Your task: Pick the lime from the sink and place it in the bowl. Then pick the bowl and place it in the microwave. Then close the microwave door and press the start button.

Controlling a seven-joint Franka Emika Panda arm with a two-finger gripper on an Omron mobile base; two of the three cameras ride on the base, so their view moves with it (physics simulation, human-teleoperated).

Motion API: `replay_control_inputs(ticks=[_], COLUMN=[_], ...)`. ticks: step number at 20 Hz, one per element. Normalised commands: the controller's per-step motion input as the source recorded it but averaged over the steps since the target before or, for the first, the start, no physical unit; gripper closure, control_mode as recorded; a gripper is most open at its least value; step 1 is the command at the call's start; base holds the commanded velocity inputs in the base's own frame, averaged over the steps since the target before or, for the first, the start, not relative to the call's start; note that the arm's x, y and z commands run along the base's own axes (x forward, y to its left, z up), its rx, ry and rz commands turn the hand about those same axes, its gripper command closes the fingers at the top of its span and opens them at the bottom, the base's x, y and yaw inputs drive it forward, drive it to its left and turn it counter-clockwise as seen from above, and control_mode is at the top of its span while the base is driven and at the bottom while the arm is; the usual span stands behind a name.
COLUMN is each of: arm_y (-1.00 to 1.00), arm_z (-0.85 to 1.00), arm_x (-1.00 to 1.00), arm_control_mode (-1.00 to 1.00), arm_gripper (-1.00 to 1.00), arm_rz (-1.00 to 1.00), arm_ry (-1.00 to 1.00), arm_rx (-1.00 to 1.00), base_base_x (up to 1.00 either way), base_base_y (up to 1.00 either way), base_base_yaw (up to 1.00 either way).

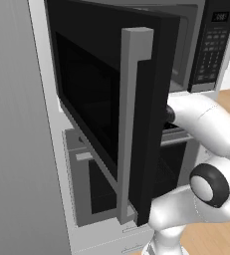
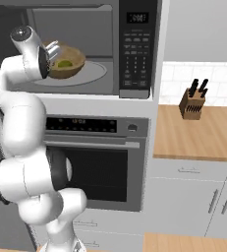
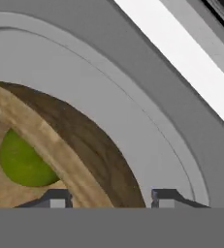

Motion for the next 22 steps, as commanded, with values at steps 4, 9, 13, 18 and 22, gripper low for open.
replay_control_inputs(ticks=[4, 9, 13, 18, 22], arm_y=[-0.45, -0.32, -0.09, 0.00, -0.20], arm_z=[0.04, 0.01, 0.00, 0.06, 0.28], arm_x=[-0.94, -1.00, -1.00, -1.00, -1.00], arm_control_mode=[-1.00, -1.00, -1.00, -1.00, -1.00], arm_gripper=[-1.00, -1.00, -1.00, -1.00, -1.00], arm_rz=[0.00, 0.06, 0.15, 0.17, 0.15], arm_ry=[-0.18, -0.14, -0.04, 0.00, 0.00], arm_rx=[0.00, -0.02, -0.11, -0.16, -0.11], base_base_x=[0.00, 0.00, 0.00, 0.00, 0.00], base_base_y=[0.00, 0.00, 0.00, 0.00, 0.00], base_base_yaw=[0.00, 0.00, 0.00, 0.00, 0.00])
